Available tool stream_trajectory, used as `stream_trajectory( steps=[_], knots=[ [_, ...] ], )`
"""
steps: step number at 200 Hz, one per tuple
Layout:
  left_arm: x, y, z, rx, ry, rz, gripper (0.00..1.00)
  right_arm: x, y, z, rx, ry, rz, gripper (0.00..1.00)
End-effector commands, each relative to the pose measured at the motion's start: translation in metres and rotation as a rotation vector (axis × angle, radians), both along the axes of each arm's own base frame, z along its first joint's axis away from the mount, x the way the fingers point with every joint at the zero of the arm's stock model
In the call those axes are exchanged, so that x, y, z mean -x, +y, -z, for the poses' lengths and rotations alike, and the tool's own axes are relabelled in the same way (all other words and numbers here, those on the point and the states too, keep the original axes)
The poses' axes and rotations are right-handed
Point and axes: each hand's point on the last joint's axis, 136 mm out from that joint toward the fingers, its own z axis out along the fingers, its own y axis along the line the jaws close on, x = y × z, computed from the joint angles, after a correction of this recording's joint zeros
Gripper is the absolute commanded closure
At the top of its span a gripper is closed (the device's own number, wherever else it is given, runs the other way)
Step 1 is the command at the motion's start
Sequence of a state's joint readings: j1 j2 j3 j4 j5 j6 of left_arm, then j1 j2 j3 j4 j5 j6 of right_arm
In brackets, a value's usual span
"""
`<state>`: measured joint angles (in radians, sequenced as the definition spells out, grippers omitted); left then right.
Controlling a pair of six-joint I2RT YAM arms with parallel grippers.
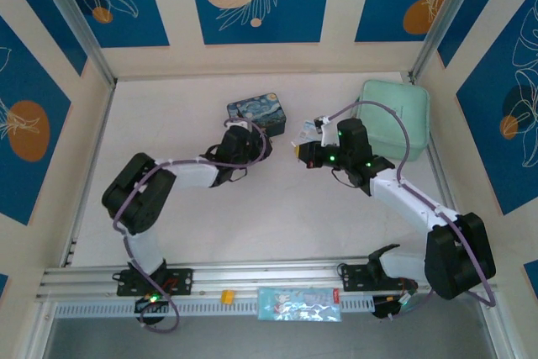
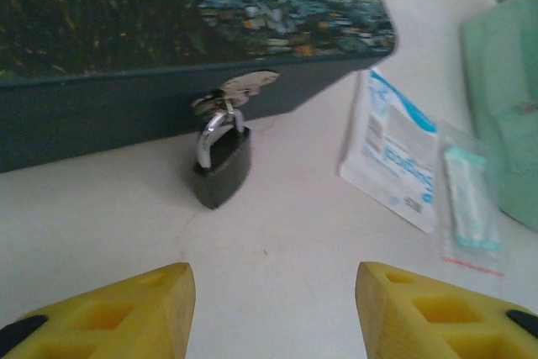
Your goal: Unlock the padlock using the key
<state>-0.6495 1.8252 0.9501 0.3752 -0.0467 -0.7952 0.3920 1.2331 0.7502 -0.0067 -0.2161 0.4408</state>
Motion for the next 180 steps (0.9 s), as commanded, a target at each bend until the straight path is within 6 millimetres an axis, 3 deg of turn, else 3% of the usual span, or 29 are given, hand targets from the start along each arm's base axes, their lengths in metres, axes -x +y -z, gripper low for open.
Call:
stream_trajectory(
  steps=[1,133,149,180],
  knots=[
    [-0.011,0.002,0.010,-0.039,0.003,-0.096,0.47,0.003,-0.001,-0.001,-0.013,-0.024,-0.011,1.00],
    [-0.057,-0.018,0.054,-0.111,0.002,-0.222,0.48,0.001,-0.005,-0.006,-0.069,-0.049,0.005,1.00],
    [-0.062,-0.021,0.055,-0.105,-0.001,-0.222,0.52,0.001,-0.005,-0.006,-0.070,-0.049,0.006,1.00],
    [-0.063,-0.025,0.058,-0.097,0.002,-0.207,0.70,0.002,-0.008,-0.003,-0.069,-0.048,0.015,1.00]
  ],
)
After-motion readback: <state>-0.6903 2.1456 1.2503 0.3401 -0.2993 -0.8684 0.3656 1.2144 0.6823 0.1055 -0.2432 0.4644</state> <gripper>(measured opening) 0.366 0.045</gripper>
